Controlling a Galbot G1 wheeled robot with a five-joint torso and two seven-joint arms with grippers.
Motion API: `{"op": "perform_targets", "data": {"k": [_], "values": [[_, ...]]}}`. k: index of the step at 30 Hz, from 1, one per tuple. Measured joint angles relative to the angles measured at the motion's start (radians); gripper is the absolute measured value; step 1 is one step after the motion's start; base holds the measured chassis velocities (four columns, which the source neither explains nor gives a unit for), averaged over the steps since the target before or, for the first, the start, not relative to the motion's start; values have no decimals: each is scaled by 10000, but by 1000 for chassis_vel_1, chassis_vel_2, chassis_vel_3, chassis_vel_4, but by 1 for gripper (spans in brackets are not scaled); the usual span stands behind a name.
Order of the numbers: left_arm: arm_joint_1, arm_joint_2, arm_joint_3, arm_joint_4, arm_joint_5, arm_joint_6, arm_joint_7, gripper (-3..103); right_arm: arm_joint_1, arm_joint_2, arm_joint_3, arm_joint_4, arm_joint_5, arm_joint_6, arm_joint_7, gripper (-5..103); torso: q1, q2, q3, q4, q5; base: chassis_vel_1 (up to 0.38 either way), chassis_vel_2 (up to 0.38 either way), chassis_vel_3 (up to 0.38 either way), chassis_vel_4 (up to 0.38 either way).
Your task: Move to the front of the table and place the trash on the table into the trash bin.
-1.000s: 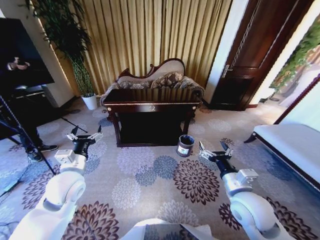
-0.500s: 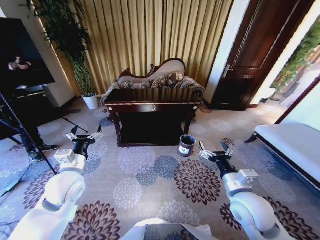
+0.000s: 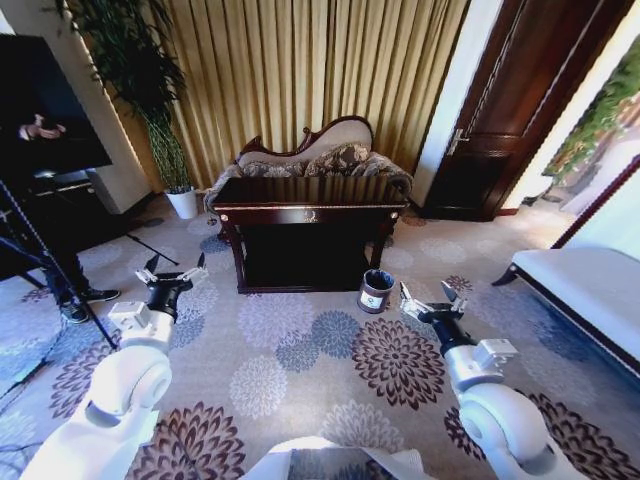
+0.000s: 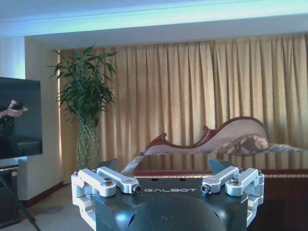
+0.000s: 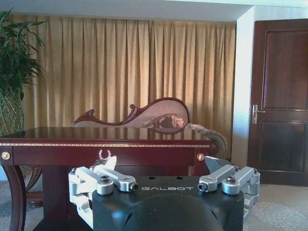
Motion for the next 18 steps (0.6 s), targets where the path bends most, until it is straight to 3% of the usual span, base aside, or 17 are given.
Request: {"op": "perform_targets", "data": {"k": [18], "values": [[-74, -248, 514, 151, -5, -128, 60, 100, 26, -122, 381, 81, 650, -67, 37, 100, 0, 0, 0, 0, -2, 0, 0, 0, 0]]}}
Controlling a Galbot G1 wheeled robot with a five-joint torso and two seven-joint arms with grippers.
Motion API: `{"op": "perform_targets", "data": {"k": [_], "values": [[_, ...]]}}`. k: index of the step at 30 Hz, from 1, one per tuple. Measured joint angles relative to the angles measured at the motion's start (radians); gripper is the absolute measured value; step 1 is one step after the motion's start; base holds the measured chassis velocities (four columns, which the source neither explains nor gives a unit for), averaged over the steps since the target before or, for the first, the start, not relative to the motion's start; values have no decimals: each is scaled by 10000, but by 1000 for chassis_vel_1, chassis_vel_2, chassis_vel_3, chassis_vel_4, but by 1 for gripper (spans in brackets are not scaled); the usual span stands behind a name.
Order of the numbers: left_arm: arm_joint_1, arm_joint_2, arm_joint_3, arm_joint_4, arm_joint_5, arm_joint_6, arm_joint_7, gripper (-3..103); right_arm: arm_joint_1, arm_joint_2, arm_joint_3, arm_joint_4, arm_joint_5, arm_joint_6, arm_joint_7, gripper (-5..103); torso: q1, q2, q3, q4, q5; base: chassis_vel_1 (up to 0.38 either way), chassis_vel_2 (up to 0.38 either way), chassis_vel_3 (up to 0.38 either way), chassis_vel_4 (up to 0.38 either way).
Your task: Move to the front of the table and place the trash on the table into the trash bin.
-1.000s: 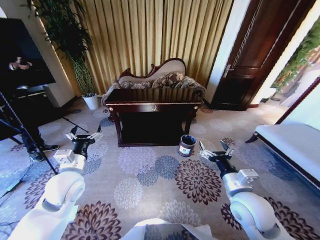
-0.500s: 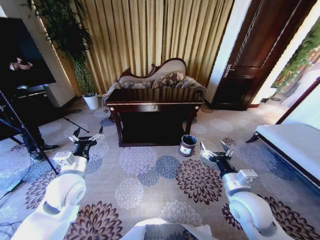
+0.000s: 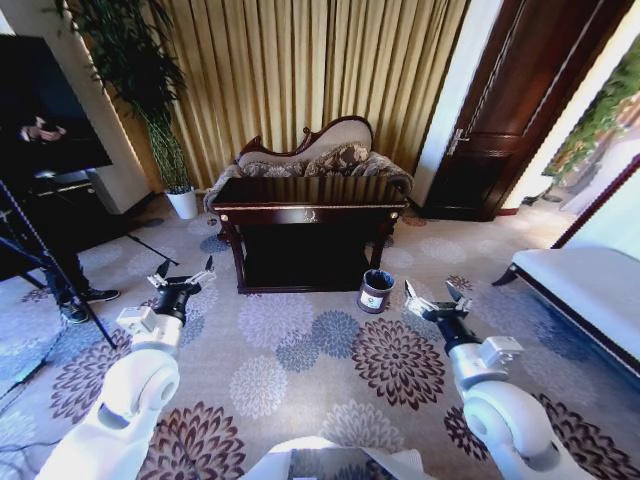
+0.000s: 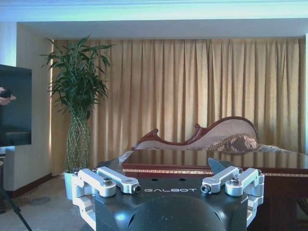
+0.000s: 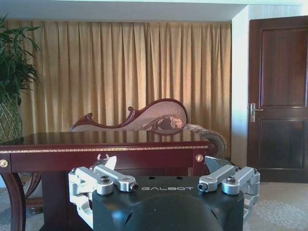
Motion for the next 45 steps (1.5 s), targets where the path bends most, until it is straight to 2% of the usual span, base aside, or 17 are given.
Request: {"op": "perform_targets", "data": {"k": [14, 20, 25, 31, 38, 45], "values": [[30, 100, -13, -104, -231, 13, 0, 100, -22, 5, -81, 113, 396, -143, -12, 100, 0, 0, 0, 0, -1, 0, 0, 0, 0], [105, 119, -179, -430, -774, 388, -1, 100, -37, -67, 23, 399, 871, -336, -55, 100, 0, 0, 0, 0, 0, 0, 0, 0, 0], [206, 145, -362, -609, -914, 556, 90, 100, -52, -167, -16, 665, 1344, -617, -206, 100, 0, 0, 0, 0, -1, 0, 0, 0, 0], [282, 146, -496, -819, -1114, 628, 113, 100, 35, -217, -87, 651, 1400, -648, -364, 100, 0, 0, 0, 0, 0, 0, 0, 0, 0], [301, 87, -471, -852, -1140, 357, 180, 100, 55, -186, -86, 531, 1307, -178, -380, 100, 0, 0, 0, 0, -1, 0, 0, 0, 0], [314, 65, -406, -917, -1121, -133, 254, 100, 93, -80, -223, 285, 660, 480, -620, 100, 0, 0, 0, 0, -1, 0, 0, 0, 0]]}}
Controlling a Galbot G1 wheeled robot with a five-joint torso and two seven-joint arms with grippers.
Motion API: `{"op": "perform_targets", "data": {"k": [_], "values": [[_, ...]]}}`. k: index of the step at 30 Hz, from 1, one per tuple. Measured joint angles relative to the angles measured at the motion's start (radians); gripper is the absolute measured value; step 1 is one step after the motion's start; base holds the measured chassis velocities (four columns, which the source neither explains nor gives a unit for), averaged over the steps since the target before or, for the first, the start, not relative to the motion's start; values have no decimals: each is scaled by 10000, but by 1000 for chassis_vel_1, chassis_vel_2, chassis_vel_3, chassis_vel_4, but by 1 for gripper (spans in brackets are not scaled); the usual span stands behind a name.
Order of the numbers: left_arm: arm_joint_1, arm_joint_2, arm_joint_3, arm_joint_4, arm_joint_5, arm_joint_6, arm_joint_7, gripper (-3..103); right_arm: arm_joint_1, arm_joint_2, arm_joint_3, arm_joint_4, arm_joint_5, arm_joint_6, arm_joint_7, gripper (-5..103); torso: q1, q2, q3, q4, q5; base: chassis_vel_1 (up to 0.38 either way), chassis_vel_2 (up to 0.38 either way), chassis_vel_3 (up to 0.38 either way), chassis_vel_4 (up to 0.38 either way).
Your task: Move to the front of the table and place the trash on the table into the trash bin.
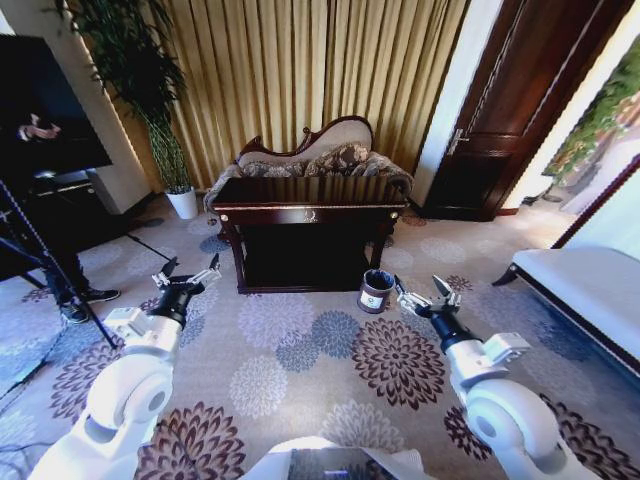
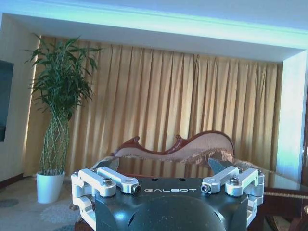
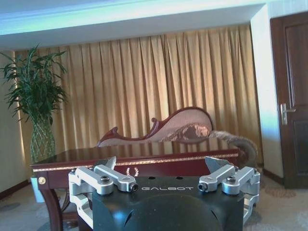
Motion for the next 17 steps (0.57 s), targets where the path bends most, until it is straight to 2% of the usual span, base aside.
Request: {"op": "perform_targets", "data": {"k": [4, 17], "values": [[58, -1, -25, -43, 39, -57, -1, 100, 33, 96, -77, -128, -372, 186, -28, 100, 0, 0, 0, 0, 1, 0, 0, 0, 0], [164, -10, -59, -111, 122, 7, -9, 100, 30, 137, -87, -121, -447, 207, -20, 100, 0, 0, 0, 0, 0, 0, 0, 0, 0]]}}
